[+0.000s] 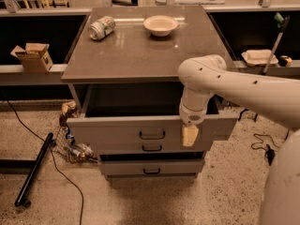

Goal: Open top drawer

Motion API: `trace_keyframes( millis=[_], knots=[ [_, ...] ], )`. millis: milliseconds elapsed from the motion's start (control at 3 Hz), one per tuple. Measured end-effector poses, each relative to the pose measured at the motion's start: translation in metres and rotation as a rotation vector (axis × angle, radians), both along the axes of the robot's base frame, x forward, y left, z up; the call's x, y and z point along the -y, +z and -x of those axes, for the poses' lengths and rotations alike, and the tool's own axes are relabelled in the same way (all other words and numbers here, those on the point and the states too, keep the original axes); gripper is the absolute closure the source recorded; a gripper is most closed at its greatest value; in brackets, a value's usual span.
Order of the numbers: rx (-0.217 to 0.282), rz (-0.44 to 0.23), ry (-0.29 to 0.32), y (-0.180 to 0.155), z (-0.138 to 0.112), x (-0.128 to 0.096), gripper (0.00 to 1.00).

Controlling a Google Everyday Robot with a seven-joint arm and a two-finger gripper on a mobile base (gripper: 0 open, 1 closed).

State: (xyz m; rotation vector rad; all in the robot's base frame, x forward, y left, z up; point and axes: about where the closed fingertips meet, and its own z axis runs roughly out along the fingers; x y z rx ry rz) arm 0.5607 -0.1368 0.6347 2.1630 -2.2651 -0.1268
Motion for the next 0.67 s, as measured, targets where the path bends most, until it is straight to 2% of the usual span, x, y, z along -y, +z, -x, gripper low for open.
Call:
trace_keyframes(
  millis=[667],
  knots=[
    [-0.016, -0.020, 0.009, 0.0117, 0.0188, -0.0037, 0.88]
  ],
)
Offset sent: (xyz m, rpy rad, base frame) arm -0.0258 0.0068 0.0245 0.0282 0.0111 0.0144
